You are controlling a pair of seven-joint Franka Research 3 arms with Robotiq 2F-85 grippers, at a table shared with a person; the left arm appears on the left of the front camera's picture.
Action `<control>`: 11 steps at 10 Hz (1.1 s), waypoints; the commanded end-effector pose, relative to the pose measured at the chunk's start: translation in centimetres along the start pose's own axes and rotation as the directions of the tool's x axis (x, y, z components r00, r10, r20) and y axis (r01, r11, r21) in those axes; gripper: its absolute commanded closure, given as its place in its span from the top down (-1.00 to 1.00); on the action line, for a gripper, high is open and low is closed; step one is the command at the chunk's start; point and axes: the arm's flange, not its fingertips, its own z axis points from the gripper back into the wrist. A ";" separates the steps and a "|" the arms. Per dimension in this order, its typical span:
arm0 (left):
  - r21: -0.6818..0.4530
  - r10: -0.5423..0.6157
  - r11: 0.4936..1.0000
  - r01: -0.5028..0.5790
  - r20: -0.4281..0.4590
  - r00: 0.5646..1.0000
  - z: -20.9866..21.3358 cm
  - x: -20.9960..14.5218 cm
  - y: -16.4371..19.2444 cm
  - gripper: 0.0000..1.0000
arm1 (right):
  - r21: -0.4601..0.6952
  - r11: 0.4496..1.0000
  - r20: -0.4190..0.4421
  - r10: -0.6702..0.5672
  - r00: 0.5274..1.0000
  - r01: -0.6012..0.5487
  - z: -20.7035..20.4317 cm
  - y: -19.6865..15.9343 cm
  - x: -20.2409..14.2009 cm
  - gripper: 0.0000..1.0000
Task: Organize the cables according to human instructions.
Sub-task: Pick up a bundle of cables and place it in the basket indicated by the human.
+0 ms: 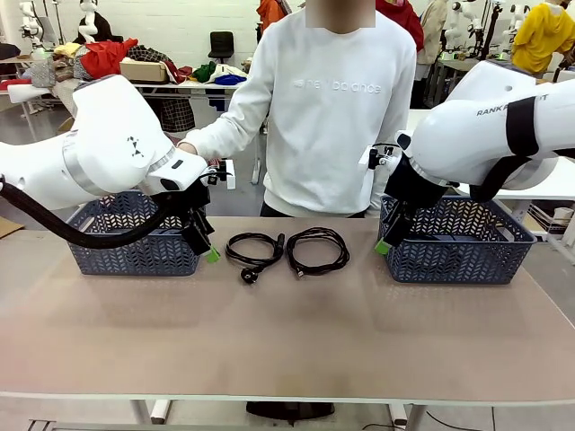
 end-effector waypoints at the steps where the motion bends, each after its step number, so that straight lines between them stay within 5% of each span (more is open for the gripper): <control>1: 0.000 0.000 1.000 0.000 0.000 1.000 0.0 0.0 0.0 1.00 | -0.001 1.000 0.002 -0.001 1.000 0.001 0.0 0.0 0.1 1.00; 11: 0.145 0.213 0.972 -0.187 -0.192 0.958 -10.0 10.5 5.8 1.00 | -0.001 1.000 0.002 -0.001 1.000 0.001 0.0 0.0 0.1 1.00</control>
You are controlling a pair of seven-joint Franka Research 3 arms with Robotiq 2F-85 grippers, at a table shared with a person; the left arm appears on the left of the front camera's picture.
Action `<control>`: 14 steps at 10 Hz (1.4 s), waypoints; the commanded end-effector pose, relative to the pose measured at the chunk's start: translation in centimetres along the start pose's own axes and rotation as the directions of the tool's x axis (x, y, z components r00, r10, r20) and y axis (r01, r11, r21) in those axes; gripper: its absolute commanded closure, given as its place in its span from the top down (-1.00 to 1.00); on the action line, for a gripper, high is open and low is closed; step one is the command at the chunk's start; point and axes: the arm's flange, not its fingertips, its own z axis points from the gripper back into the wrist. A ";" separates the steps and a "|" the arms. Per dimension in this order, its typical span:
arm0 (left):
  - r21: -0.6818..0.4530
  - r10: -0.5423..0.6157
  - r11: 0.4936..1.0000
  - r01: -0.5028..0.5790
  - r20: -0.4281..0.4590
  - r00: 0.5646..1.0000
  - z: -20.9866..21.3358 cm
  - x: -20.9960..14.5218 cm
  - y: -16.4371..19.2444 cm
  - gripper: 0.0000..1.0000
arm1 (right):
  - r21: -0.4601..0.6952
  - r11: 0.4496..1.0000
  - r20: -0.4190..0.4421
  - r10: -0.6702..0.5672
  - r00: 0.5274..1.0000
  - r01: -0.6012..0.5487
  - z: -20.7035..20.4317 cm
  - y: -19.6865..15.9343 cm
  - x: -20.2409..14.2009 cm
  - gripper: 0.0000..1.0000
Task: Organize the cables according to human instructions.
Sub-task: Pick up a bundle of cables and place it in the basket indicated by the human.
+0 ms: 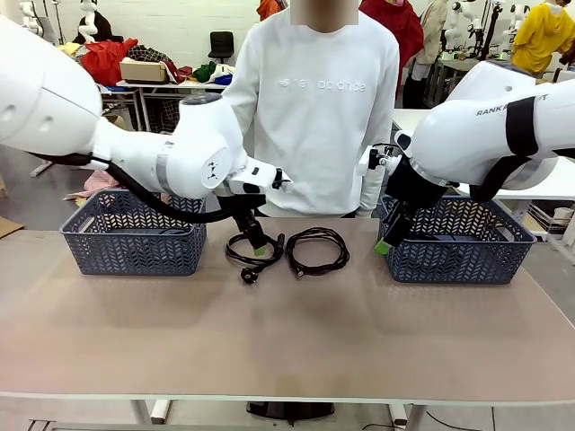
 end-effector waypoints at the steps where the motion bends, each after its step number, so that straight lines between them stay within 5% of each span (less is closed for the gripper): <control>1: 0.001 0.015 1.000 -0.015 -0.041 0.999 -1.2 1.7 0.9 1.00 | -0.002 1.000 0.002 0.000 1.000 0.000 0.1 0.0 0.1 1.00; 14: -0.025 0.024 0.999 -0.026 -0.067 0.997 -4.5 3.7 1.3 1.00 | -0.002 1.000 0.002 0.000 1.000 0.000 0.1 0.0 0.1 1.00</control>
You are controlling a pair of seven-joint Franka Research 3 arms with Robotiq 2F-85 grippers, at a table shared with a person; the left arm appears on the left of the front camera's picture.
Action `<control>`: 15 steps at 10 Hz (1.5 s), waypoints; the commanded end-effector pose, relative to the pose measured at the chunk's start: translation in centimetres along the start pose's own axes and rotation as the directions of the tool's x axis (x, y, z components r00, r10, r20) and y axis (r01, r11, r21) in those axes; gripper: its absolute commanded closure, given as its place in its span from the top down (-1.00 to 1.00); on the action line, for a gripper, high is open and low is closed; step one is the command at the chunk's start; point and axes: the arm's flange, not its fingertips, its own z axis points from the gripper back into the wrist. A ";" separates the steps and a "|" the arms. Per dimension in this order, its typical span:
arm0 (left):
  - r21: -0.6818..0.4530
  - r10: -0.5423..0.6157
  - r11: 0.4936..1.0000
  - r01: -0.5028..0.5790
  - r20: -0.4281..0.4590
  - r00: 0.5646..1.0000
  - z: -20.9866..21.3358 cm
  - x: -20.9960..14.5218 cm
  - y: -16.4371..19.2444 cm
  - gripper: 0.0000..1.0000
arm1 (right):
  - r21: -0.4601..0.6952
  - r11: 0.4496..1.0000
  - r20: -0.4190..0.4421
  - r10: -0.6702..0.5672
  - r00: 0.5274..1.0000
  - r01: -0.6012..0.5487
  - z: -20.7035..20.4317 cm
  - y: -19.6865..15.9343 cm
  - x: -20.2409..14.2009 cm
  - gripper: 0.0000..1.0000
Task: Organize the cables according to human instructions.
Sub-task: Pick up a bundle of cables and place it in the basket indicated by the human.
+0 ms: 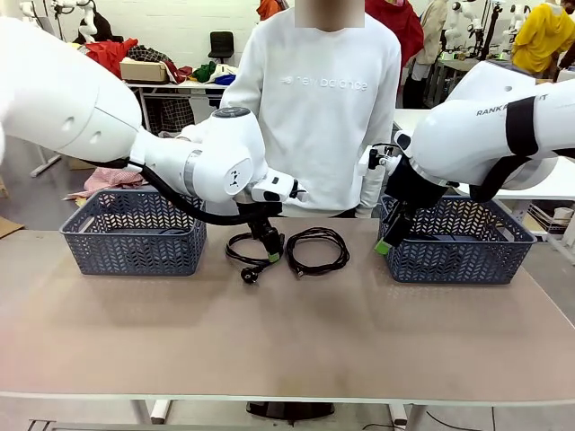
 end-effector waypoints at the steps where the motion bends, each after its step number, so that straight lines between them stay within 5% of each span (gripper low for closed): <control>1: 0.013 0.051 0.999 -0.051 -0.052 0.997 -1.2 1.3 0.6 1.00 | -0.002 1.000 0.002 -0.001 1.000 0.001 0.1 0.0 0.1 1.00; 6: 0.046 0.165 0.986 -0.162 -0.091 0.982 -4.3 3.2 1.4 1.00 | -0.002 1.000 0.002 -0.001 1.000 0.001 0.1 0.0 0.1 1.00; 10: 0.122 0.197 0.976 -0.182 -0.118 0.973 -6.2 3.9 2.6 1.00 | -0.002 1.000 0.002 -0.001 1.000 0.001 0.1 0.0 0.1 1.00; 15: 0.084 0.185 0.981 -0.176 -0.100 0.978 -6.7 4.0 3.1 1.00 | -0.002 1.000 0.002 -0.001 1.000 0.001 0.1 0.0 0.1 1.00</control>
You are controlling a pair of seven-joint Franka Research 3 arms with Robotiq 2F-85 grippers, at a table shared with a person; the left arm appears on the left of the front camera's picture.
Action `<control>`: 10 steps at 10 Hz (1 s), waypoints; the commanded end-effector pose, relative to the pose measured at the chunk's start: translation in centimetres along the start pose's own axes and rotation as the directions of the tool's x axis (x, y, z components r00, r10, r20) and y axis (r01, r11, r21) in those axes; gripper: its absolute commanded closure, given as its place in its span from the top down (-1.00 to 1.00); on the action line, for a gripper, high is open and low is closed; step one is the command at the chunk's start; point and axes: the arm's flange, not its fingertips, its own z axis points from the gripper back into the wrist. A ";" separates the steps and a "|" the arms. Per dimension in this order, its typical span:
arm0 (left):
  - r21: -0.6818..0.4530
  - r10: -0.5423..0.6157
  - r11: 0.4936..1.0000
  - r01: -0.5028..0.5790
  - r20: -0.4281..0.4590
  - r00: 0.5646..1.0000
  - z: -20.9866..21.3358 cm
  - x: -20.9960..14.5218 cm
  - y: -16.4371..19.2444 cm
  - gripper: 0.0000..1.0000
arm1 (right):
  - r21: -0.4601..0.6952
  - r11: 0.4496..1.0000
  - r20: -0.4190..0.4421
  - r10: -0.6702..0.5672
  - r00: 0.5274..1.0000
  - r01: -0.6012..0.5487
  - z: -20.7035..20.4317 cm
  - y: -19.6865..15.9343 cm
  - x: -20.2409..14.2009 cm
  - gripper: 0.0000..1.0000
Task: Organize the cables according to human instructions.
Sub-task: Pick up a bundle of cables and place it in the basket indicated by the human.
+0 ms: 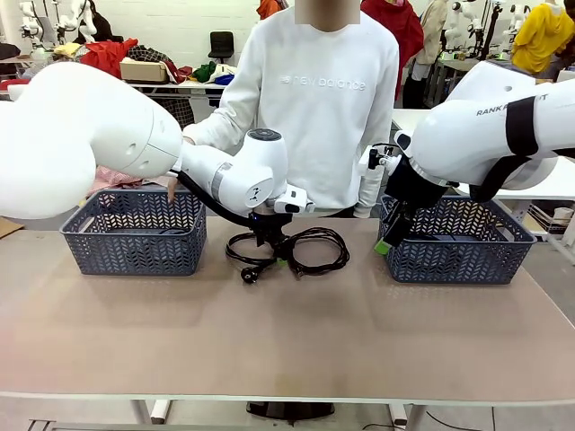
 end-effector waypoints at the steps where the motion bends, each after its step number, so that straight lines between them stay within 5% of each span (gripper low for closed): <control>1: -0.007 -0.001 1.000 0.001 0.001 1.000 0.0 0.3 0.1 1.00 | -0.002 1.000 0.001 -0.001 1.000 0.001 0.1 0.0 0.1 1.00; 7: -0.033 0.010 0.999 -0.011 -0.023 1.000 -0.4 0.4 0.1 1.00 | -0.002 1.000 0.001 -0.001 1.000 0.001 0.1 0.0 0.1 1.00; 10: -0.041 0.000 0.999 0.000 -0.021 1.000 -0.5 0.5 0.1 0.61 | -0.002 1.000 0.001 -0.001 1.000 0.001 0.1 0.0 0.1 1.00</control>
